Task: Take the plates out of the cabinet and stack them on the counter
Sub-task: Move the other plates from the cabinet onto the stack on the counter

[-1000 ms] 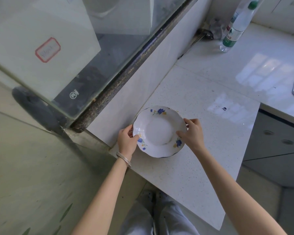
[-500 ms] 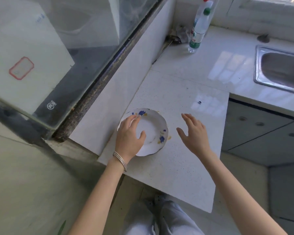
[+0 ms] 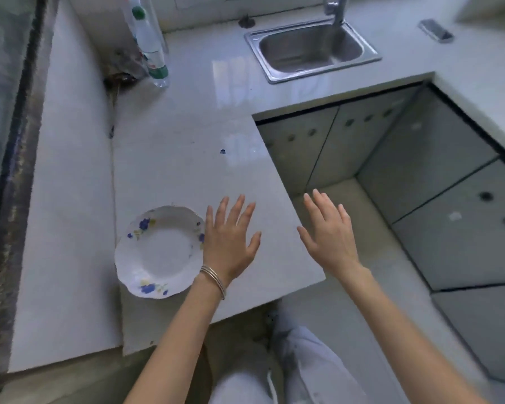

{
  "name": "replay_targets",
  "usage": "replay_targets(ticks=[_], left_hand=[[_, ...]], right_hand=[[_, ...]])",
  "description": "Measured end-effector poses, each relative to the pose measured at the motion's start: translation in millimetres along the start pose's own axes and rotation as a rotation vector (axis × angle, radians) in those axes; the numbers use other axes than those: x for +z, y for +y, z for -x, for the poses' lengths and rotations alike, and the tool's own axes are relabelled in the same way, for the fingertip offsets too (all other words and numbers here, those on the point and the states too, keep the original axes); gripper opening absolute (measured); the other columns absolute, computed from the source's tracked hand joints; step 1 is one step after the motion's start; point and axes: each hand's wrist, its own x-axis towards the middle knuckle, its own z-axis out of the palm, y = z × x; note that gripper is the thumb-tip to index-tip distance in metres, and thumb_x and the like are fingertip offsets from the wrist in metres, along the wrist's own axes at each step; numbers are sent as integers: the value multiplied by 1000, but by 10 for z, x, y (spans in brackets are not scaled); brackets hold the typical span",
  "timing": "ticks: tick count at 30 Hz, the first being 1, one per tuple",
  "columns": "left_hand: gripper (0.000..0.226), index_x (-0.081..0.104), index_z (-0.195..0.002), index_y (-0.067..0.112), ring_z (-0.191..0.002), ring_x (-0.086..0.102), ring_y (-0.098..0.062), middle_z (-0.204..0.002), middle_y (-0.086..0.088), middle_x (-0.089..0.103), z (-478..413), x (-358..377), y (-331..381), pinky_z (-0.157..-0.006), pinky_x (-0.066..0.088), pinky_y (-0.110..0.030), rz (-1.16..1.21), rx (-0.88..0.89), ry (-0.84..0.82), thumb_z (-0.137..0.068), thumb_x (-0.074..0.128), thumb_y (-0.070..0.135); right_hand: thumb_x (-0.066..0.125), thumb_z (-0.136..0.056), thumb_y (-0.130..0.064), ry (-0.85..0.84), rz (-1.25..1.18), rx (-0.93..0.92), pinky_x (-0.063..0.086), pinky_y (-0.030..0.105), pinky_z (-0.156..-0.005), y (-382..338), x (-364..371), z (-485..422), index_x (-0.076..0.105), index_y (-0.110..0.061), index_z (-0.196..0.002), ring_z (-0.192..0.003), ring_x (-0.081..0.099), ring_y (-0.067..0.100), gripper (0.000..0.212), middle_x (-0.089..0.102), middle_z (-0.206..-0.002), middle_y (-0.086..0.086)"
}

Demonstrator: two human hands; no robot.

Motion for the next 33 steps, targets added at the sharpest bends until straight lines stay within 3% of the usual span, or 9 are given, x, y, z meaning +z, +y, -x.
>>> replay_targets(ticks=[5,8,13,20,27,33], left_hand=[[61,42,-142,22,-140,33,-31,-150,-6,39,-49,200,493,-113,12,-51,-5,259,-83,-89,37,52],[61,44,-140,20,-137,38,-31,-147,-7,44,-24,284,850,-112,22,-51,30,412,-120,-88,32,48],[62,55,-132,16,-126,52,-33,-138,-9,54,89,404,1537,-102,40,-54,101,712,-171,-80,38,44],[56,58,-129,14,-122,56,-33,-132,-10,59,460,548,2510,-102,41,-54,118,1054,-229,-85,38,43],[58,54,-133,14,-126,52,-33,-135,-9,57,1088,638,3478,-106,36,-53,107,1308,-297,-88,34,45],[58,53,-132,13,-127,50,-33,-136,-9,56,1731,684,4281,-107,35,-53,131,1438,-317,-87,35,44]], right_hand=[[36,-86,-44,59,-19,265,22,48,-110,235,-94,683,31,-15,-143,-139,27,24,64,31,-151,9],[38,-88,-42,82,-16,415,18,44,-113,394,-160,1122,27,-17,-145,-142,20,21,63,26,-153,6],[32,-84,-44,171,0,692,29,46,-107,655,-327,1879,38,-13,-140,-136,34,26,64,39,-147,10],[28,-85,-46,237,22,1015,26,45,-109,853,-448,2993,42,-12,-137,-136,34,24,63,42,-145,9],[35,-86,-43,350,49,1244,40,50,-100,988,-672,4097,50,-8,-130,-127,46,29,57,52,-136,12],[31,-86,-45,401,106,1379,37,47,-100,1147,-941,5056,49,-9,-131,-128,45,27,60,50,-137,10]])
